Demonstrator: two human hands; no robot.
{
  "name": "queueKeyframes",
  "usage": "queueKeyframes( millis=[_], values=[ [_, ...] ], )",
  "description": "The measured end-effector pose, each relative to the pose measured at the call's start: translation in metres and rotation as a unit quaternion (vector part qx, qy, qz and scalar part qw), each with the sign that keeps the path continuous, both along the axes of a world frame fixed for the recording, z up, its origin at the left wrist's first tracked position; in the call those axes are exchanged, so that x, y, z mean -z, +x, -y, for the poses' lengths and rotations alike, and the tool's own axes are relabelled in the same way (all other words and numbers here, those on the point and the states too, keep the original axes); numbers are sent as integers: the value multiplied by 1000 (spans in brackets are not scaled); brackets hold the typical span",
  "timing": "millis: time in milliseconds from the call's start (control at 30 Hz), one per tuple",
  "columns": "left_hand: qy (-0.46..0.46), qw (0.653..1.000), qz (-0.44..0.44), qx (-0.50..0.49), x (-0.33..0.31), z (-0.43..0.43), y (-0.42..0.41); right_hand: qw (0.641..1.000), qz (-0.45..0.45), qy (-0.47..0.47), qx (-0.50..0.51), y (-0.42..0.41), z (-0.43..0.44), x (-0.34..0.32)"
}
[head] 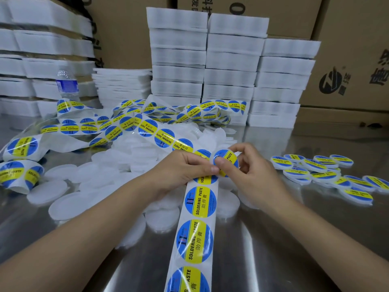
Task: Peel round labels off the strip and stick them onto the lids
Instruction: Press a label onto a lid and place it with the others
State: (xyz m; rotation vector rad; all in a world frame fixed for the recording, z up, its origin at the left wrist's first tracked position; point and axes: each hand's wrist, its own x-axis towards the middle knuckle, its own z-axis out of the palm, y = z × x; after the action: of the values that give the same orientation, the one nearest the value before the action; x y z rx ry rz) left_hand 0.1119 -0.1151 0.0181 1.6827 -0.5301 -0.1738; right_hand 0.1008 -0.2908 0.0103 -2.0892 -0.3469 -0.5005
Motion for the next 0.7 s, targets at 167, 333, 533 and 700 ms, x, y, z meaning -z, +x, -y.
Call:
queueKeyframes(
  millis=[167,333,533,700],
  values=[
    [23,1000,6,-2,-2,0,0,999,19,-27,21,3,0,4],
    [27,1000,6,-2,-2,0,-1,999,28,-25,27,6,0,8],
    [30,999,9,-7,-1,1,-1,998,58,1,25,12,4,10],
    [18,1000,2,-3,0,1,-1,997,65,-17,35,13,4,9]
  ],
)
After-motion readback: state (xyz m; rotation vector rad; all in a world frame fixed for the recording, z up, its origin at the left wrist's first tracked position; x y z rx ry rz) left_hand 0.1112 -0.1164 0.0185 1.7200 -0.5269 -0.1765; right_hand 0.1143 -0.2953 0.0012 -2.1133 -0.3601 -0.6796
